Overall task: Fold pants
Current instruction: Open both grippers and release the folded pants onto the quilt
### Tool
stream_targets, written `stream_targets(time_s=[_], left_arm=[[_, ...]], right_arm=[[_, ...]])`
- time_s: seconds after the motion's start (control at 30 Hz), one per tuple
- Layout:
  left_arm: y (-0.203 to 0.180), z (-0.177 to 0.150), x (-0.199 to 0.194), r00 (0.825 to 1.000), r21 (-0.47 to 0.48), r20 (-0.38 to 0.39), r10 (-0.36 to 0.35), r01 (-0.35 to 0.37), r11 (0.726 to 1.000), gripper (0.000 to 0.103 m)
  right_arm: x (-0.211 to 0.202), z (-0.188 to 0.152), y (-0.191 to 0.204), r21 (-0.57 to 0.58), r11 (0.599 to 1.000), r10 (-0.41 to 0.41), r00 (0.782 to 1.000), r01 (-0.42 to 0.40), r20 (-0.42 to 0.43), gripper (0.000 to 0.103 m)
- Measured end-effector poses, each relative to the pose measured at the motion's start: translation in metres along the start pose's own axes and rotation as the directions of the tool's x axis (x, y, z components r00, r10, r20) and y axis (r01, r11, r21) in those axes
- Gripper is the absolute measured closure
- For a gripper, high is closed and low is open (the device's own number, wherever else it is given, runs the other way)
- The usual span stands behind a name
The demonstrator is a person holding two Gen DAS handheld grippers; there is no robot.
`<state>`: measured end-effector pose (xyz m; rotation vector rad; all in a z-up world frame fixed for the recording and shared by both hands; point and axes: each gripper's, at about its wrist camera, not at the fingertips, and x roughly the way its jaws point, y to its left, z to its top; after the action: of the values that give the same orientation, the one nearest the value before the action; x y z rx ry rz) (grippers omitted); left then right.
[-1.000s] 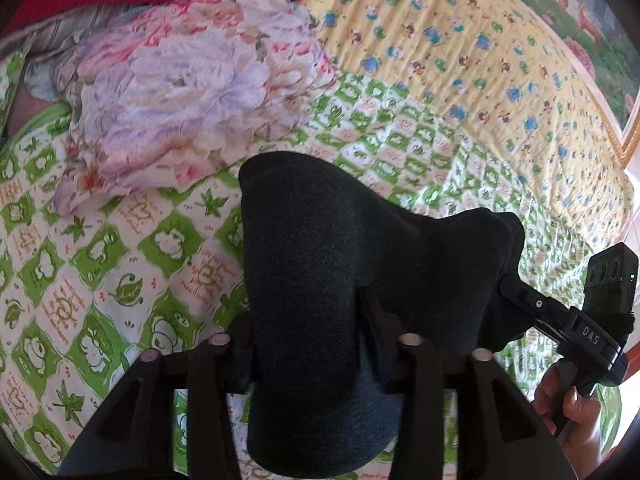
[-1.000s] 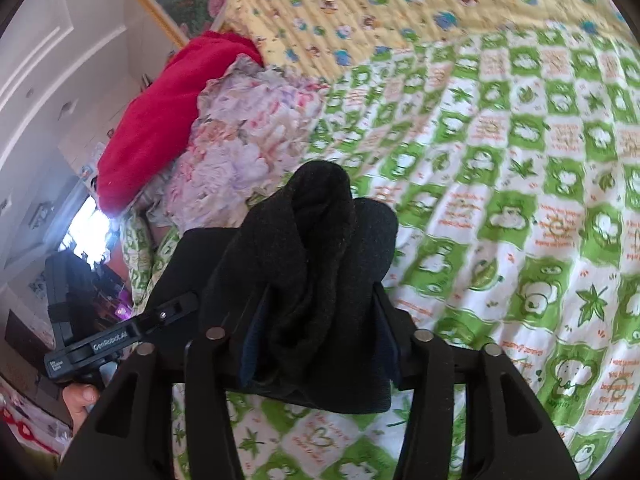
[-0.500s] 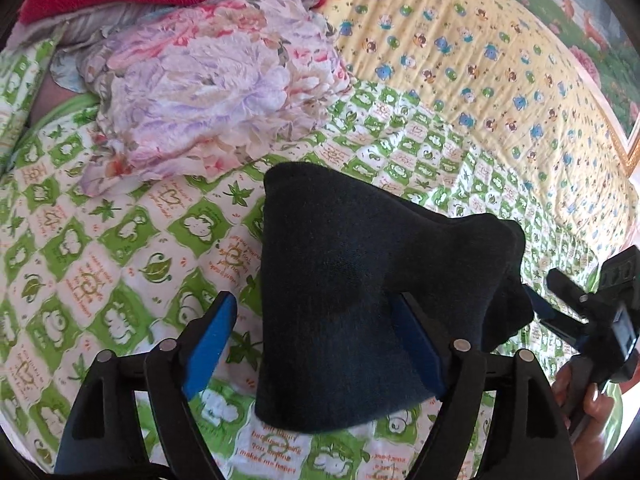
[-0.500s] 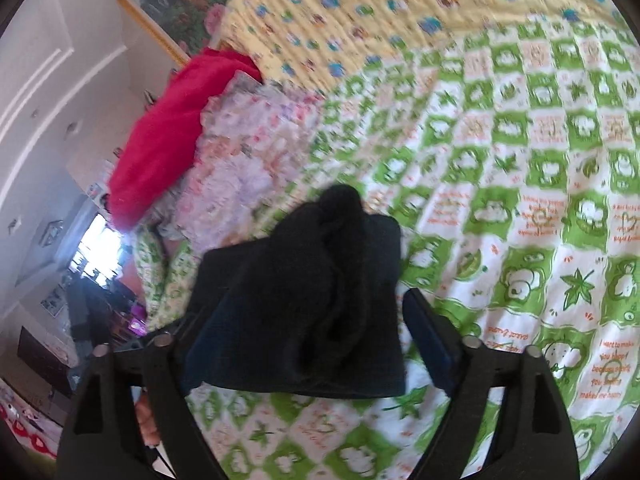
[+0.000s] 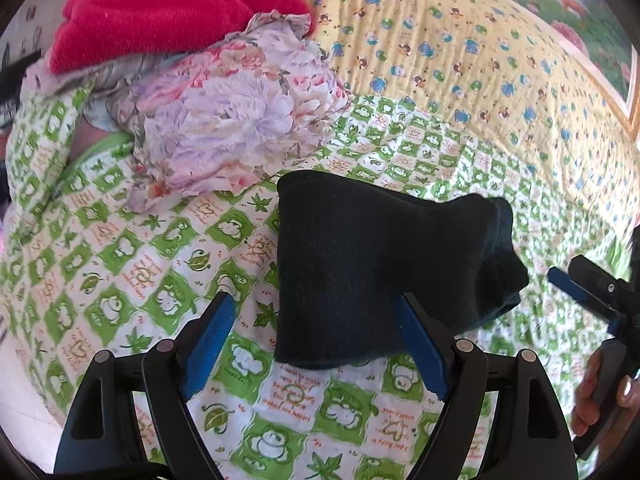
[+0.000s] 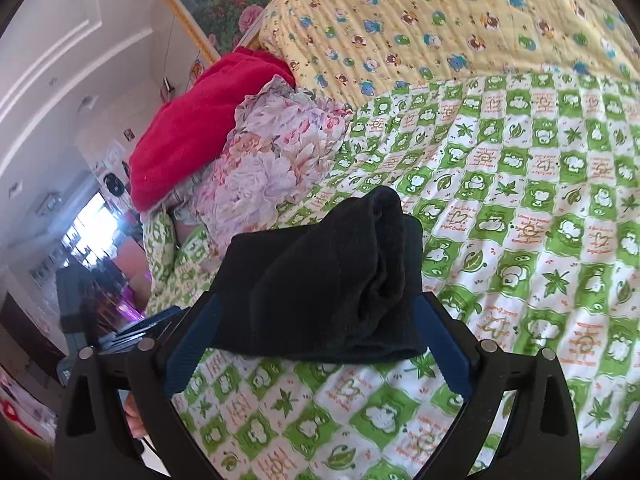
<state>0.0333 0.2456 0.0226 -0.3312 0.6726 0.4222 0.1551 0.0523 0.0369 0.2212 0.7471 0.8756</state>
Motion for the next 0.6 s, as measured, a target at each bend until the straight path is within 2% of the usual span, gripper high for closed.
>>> stream_targets(time_s=[0.17,0.3,0.6], left_arm=[[-0.004,-0.005,-0.004,0.999,0.022,0.003,0.033,-0.033,0.999,0.02],[-0.01,-0.01,-0.004,0.996,0.069,-0.002,0.087,-0.087,0.994,0.02],[-0.014,-0.018,-0.007,0.995,0.093,-0.006,0.1,-0.099,0.991,0.017]], right_arm=[[-0.003,-0.009,0.014,-0.07,0.997,-0.025,1.0,0.025,-0.01,0.005],[-0.004,-0.015,0.023,-0.113,0.993,-0.044,0.999,0.042,-0.017,0.003],[-0.003,-0.024,0.028,-0.149,0.987,-0.07,0.997,0.065,-0.027,0.002]])
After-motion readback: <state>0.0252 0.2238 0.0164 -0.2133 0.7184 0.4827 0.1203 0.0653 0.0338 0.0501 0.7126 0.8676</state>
